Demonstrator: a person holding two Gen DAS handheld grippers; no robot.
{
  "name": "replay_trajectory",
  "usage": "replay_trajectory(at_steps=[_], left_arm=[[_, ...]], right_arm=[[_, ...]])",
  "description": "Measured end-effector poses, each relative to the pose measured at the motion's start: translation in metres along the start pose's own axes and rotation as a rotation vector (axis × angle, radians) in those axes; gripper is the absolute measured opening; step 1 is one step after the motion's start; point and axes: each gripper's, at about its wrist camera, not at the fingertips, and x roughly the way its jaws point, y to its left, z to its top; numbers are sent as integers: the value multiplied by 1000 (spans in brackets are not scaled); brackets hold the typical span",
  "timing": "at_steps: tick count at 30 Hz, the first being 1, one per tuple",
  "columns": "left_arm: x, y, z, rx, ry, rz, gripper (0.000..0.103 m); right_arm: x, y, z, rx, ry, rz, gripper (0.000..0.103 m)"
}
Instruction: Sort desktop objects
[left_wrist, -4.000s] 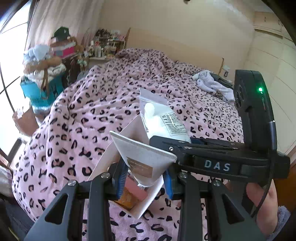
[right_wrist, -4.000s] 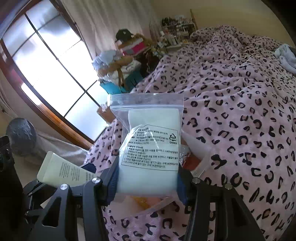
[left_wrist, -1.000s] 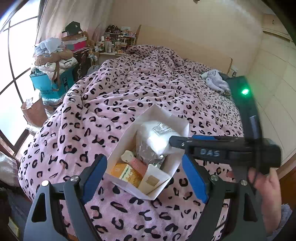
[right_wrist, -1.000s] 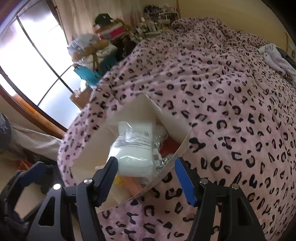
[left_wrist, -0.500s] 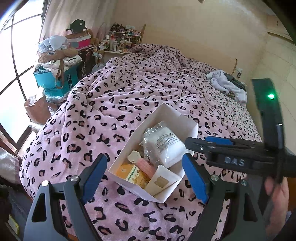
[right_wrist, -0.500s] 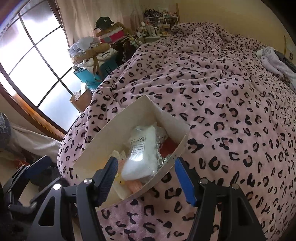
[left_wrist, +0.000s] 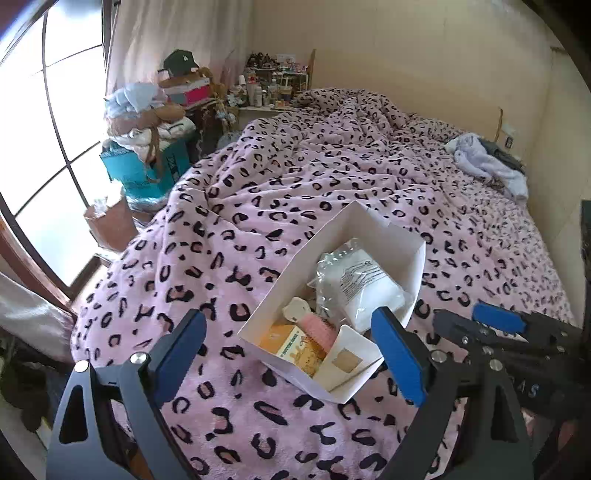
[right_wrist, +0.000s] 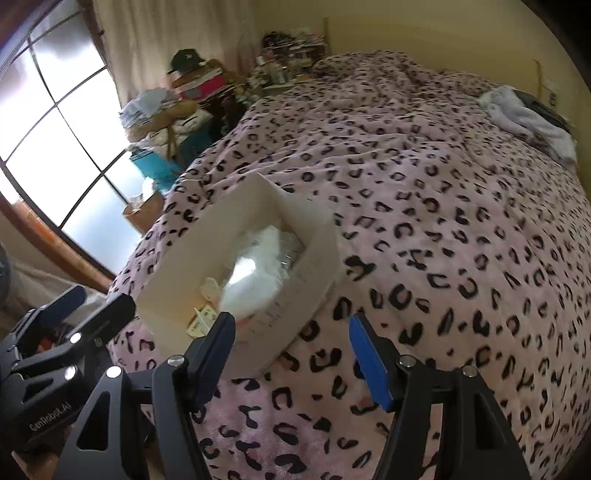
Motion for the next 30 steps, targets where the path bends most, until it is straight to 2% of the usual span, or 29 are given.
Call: replay_trajectory(at_steps=[3, 8, 14, 18, 23, 28, 30], left_arm=[[-1, -8, -5, 30, -2, 38, 93], [4, -11, -13, 33, 14, 24, 97], [18, -16, -18, 53, 56, 23, 98], [22, -17, -19, 40, 52, 18, 98], [26, -20, -18, 31, 61, -46, 98], [21, -30, -17, 79, 2, 35, 98], [19, -31, -16, 78, 0, 41, 98]], right_arm=[[0, 0, -12, 9, -13, -30, 66], [6, -5, -27, 39, -12, -62, 66], [14, -11, -37, 67, -12, -96, 66], [16, -14, -39, 72, -19, -98, 66], [18, -14, -38, 58, -19, -118, 66], [18, -13, -38, 44, -20, -128, 66], [17, -12, -38, 44, -22, -126, 66]])
